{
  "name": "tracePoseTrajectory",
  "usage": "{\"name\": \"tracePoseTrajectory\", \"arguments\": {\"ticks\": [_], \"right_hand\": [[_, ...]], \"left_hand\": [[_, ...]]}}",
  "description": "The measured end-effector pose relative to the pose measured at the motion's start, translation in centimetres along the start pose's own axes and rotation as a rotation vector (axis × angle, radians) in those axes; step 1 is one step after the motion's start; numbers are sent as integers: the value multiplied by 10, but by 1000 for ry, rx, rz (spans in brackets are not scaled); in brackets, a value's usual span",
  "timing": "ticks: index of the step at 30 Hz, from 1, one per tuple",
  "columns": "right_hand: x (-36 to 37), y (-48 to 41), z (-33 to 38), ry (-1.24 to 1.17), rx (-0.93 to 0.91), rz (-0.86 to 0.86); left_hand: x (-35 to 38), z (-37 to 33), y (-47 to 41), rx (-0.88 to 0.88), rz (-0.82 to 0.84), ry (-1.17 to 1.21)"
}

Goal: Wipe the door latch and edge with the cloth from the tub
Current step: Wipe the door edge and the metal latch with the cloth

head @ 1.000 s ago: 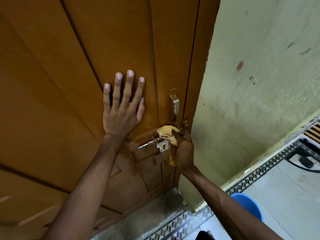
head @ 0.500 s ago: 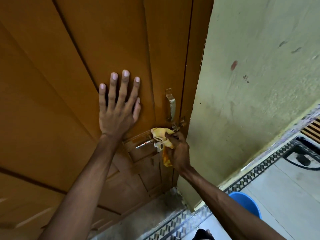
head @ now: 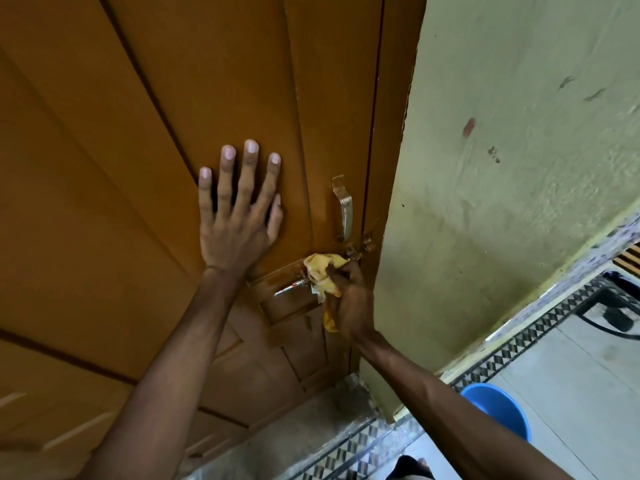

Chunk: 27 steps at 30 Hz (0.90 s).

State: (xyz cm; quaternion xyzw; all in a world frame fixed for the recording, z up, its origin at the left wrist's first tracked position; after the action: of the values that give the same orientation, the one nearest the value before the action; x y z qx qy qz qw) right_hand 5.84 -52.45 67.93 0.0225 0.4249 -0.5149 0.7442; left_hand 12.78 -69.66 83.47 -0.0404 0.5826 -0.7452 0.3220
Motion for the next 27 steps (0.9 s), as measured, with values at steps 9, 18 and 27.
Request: {"name": "tracePoseTrajectory", "arguments": {"ticks": [9,18,27], "right_hand": [[-14,1,-13,0,-63,147],[-3,38,-22,-925,1380,319],[59,3,-22,-1115,1199,349]], "left_hand": [[-2,0,0,-12,7,-4],[-1,1,0,-3,-1,0],[0,0,1,0,-4,-1]]}}
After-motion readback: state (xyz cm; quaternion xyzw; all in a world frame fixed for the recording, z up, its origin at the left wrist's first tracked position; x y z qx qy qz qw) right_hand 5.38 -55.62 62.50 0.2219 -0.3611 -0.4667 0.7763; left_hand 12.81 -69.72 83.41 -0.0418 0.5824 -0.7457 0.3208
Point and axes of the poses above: each hand's wrist, its own y-axis away from the middle knuckle, its own x-axis out of the palm, z = x × y, the point moved 1 cm from there along -y, towards the middle knuckle, and after that the axes turned 10 degrees about y, right-handed, at the moved point
